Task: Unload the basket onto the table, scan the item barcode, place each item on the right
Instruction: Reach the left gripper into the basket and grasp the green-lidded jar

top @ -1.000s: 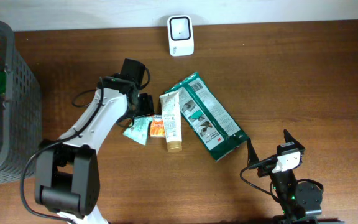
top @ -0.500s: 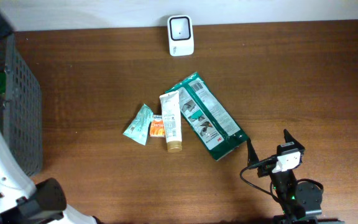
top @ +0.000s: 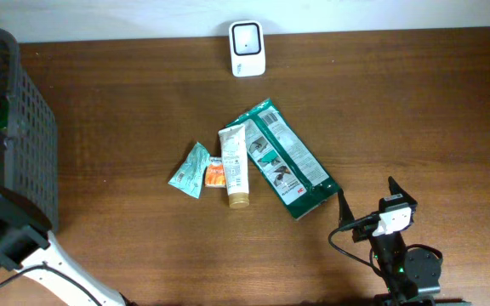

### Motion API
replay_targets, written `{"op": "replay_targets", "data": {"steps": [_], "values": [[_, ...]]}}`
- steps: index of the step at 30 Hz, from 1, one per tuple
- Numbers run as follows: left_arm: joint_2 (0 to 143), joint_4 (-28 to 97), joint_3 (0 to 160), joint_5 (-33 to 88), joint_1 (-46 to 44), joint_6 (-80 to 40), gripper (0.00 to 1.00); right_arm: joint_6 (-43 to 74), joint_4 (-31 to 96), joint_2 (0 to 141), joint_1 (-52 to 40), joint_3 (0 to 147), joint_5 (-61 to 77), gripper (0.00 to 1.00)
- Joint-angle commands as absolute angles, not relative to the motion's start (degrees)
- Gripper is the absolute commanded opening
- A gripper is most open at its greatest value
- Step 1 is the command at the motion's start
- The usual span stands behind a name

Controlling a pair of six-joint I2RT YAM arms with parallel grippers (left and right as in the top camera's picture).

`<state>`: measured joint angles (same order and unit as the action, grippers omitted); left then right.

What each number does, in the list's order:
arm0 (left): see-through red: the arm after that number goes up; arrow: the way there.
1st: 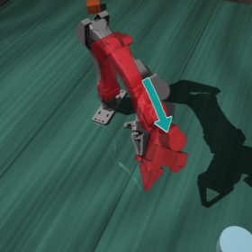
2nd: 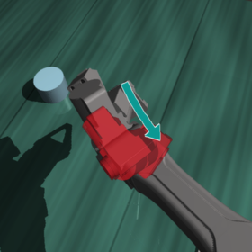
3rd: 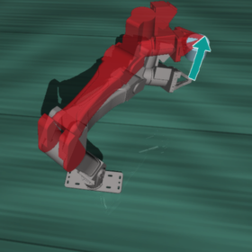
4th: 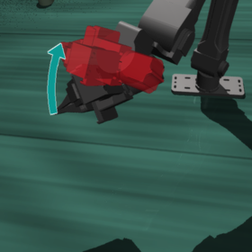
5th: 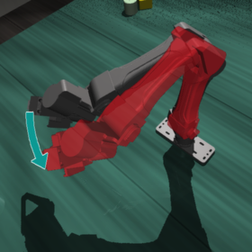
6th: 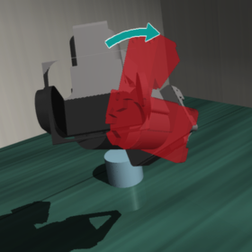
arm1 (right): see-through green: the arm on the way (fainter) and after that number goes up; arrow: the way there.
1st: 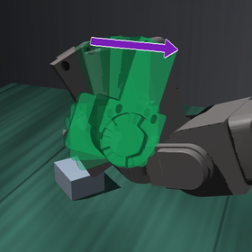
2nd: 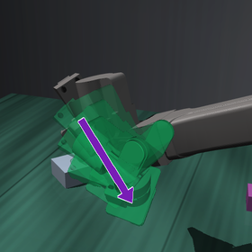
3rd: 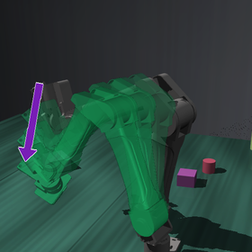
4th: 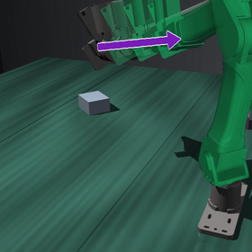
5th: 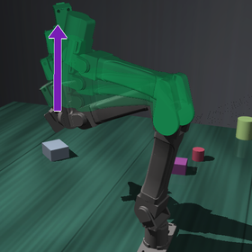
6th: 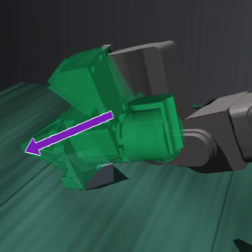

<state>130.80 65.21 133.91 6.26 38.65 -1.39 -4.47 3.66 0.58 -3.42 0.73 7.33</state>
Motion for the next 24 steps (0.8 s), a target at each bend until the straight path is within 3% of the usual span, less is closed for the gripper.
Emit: {"op": "replay_targets", "data": {"steps": [1,13,17,20,24], "values": [[134.5,63.2,134.0,9.3,38.8,2.3,1.00,-4.0,3.7,0.2,-3.7,0.3,7.2,0.98],[141.3,55.3,134.0,9.9,36.1,7.6,1.00,-4.0,3.7,0.2,-3.7,0.3,7.2,0.98],[141.9,55.2,134.0,6.2,36.1,7.6,0.90,-4.0,3.8,0.2,-3.7,0.3,7.2,0.98],[141.9,54.4,134.0,6.2,36.2,7.6,0.75,-4.0,3.7,0.2,-3.7,0.3,7.2,0.98],[142.6,53.5,134.0,2.9,36.2,7.2,0.77,-4.0,3.7,0.2,-3.7,0.3,7.2,0.98]]}}
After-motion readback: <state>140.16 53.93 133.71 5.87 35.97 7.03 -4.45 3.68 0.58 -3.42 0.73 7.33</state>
